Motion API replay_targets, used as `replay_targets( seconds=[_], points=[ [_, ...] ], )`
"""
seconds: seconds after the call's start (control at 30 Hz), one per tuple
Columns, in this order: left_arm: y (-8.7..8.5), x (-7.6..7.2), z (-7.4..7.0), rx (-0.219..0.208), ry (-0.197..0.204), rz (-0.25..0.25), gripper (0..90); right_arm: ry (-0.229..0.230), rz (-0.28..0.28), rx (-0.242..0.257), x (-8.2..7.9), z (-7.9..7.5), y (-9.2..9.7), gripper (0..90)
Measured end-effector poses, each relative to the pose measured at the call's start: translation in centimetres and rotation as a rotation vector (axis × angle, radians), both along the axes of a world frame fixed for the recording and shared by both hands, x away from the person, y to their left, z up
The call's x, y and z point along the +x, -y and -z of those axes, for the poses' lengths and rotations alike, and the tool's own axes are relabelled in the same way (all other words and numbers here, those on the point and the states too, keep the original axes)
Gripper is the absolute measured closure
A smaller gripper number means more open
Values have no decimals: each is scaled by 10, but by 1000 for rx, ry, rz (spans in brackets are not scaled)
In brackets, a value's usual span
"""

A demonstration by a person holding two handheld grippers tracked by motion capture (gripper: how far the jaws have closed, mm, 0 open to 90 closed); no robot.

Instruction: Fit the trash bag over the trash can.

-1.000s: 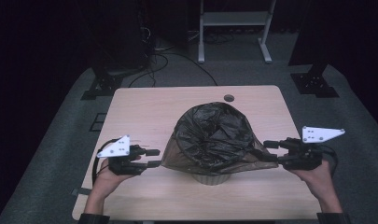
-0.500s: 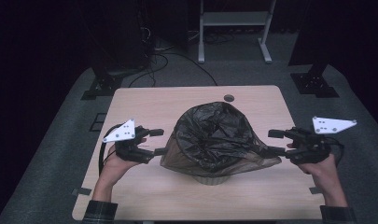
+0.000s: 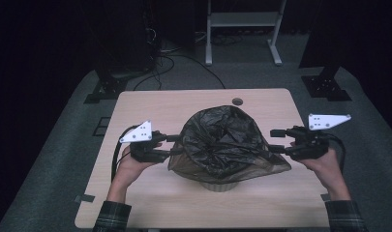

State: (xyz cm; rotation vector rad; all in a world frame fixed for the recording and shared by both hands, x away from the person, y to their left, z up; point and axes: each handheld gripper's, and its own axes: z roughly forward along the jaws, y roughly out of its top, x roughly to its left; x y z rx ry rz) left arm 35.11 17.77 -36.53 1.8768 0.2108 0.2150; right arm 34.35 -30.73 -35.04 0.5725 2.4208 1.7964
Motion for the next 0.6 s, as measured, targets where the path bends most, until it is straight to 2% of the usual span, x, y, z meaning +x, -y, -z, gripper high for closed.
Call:
replay_targets(
  seconds=[0.1, 0.2, 0.27, 0.3, 0.4, 0.5, 0.6],
  points=[
    [2, 0, 0, 16, 11, 9, 660, -15, -37, -30, 5, 5, -11, 430],
    [1, 0, -1, 9, 13, 1, 697, -18, -49, -23, 6, 6, -12, 529],
    [-1, 0, -2, 7, 13, 5, 728, -17, -66, -15, 6, 7, -14, 545],
    [-1, 0, -2, 7, 15, 6, 745, -18, -73, -11, 6, 7, -15, 583],
    [-2, -1, -2, 21, 11, 24, 760, -6, -78, -18, 6, 8, -16, 611],
    [-1, -1, -1, 28, 10, 31, 761, -9, -73, -61, 7, 11, -18, 621],
    [1, -1, 0, 25, 7, 37, 766, 1, -83, -66, 7, 13, -24, 681]
  ],
)
